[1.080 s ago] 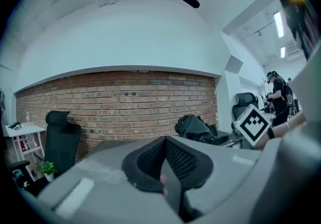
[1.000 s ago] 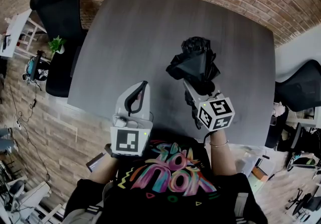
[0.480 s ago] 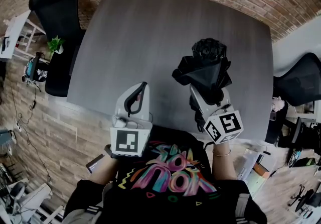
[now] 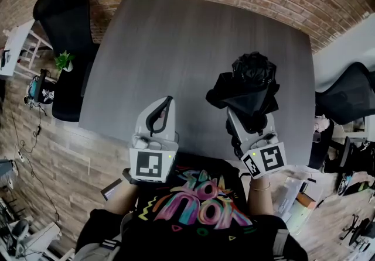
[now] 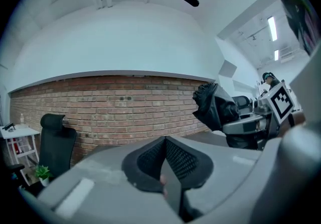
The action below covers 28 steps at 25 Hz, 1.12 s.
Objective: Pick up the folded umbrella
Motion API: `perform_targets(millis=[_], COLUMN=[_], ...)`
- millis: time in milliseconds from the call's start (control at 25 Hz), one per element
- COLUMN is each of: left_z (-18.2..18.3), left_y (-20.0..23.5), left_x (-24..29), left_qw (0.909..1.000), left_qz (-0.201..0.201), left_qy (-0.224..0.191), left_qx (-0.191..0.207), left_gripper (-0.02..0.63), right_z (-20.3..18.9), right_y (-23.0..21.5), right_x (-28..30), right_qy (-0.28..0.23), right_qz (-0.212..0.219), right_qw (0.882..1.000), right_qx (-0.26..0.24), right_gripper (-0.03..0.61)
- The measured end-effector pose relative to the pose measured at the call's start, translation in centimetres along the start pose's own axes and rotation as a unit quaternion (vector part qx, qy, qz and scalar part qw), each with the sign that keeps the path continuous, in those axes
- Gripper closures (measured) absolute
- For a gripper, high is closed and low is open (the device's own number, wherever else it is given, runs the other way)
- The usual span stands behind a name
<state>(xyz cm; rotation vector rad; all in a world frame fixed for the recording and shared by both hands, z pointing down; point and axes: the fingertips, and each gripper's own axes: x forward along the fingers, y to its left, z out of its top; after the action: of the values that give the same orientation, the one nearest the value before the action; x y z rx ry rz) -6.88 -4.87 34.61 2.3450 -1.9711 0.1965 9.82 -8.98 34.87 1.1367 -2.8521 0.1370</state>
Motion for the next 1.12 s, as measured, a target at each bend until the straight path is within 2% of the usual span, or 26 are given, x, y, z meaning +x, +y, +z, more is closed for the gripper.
perform_targets(millis=[560, 1120], left_z=[1.0, 0.6], left_y=[0.8, 2.6], left_x=[1.8, 2.9], left_qw=[0.9996, 0.9997], left_qz=[-0.026, -0.023], left_qy=[-0.002, 0.003], left_qx=[0.004, -0.003], left_gripper=[0.612, 0.612], right_z=[2.9, 2.3], right_y=[-0.7, -1.2], right_x=[-2.5, -1.3], right_qy=[-0.030, -0.013], right_qz=[-0.054, -0.059], right_qw=[0.997, 0.997], right_qx=[-0.038, -0.042], right_gripper=[0.337, 0.337])
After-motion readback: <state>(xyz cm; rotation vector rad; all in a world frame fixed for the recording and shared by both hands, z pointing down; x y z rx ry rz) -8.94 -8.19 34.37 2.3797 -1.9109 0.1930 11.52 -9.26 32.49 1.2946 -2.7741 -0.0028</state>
